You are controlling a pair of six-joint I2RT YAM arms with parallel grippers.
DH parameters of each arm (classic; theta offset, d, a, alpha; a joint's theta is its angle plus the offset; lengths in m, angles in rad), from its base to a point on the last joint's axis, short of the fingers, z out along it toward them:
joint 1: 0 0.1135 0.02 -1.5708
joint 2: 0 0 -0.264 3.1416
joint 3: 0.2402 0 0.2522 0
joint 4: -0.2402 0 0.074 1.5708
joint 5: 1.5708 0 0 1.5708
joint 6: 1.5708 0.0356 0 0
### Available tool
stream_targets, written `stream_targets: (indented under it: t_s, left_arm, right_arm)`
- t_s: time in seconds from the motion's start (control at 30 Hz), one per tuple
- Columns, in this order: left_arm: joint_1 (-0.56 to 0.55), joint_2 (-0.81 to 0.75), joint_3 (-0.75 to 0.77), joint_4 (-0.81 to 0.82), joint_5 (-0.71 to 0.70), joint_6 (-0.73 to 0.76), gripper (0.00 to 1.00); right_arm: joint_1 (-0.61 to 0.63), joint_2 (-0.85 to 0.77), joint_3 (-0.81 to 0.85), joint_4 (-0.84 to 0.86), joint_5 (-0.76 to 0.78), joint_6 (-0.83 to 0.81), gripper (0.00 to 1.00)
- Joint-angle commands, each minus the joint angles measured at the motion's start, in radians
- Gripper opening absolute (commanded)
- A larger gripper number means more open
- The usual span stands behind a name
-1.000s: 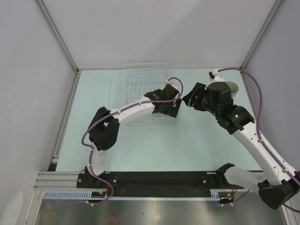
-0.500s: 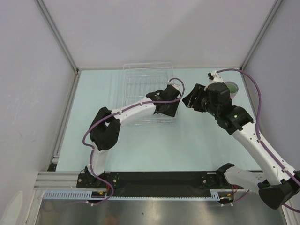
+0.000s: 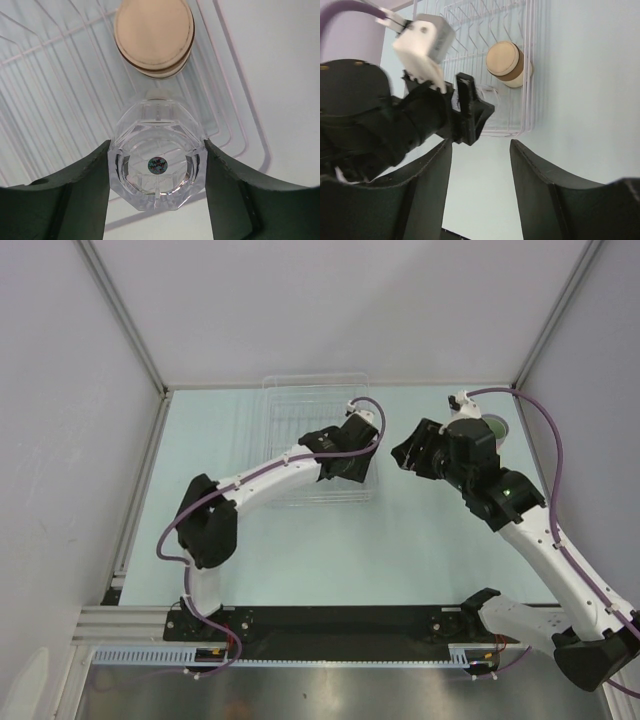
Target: Unload the cups from the dish rack
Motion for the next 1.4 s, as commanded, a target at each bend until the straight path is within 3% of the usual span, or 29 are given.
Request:
stream_targets:
  t_s: [0.0,0.17,0.23,0.3,0.4,0.6,0.63,0.83,1.17,1.37]
  left_arm:
    - [0.001,-0.138,0.096,0.006,-0.065,0.012,0.0]
    - [0.053,-0.272,0.077,0.045,0.043,-0.06,0.0]
    - [0.092,-0.339,-0.014,0.132,0.125,-0.106,0.0]
    - [0.178,-0.449,-0.157,0.221,0.307,-0.19,0.01]
    - [0.303,-0.586,-0.373,0.427,0.544,-0.317,0.0]
    - [0.462,-0.715,-0.805,1.063,0.957,-0.649,0.0]
    - [0.471,-0.712,-0.839,1.234,0.986,-0.748,0.0]
    - [0.471,-0.648,-0.973,1.665,1.081,-0.999,0.0]
    - [0.471,-0.597,-0.97,1.832,1.112,-1.085,0.01]
    - [0.471,-0.599,-0.964,1.808,1.121,-1.082,0.0]
  right_arm:
    - [0.005,-0.02,0.053,0.024,0.036,-0.021,0.56]
    - [0.005,-0.026,0.034,0.036,0.028,-0.019,0.56]
    - [0.003,-0.027,0.021,0.05,0.018,-0.016,0.56]
    - [0.005,-0.028,0.013,0.063,0.007,-0.015,0.56]
    - [0.003,-0.028,0.007,0.085,-0.007,-0.016,0.56]
    - [0.005,-0.011,-0.021,0.212,-0.174,-0.007,0.55]
    - [0.005,-0.01,-0.027,0.231,-0.192,0.005,0.55]
    - [0.006,0.001,-0.07,0.393,-0.34,0.08,0.57]
    - [0.0,-0.013,-0.153,0.533,-0.447,0.181,0.58]
    - [0.015,-0.022,-0.176,0.602,-0.452,0.2,0.58]
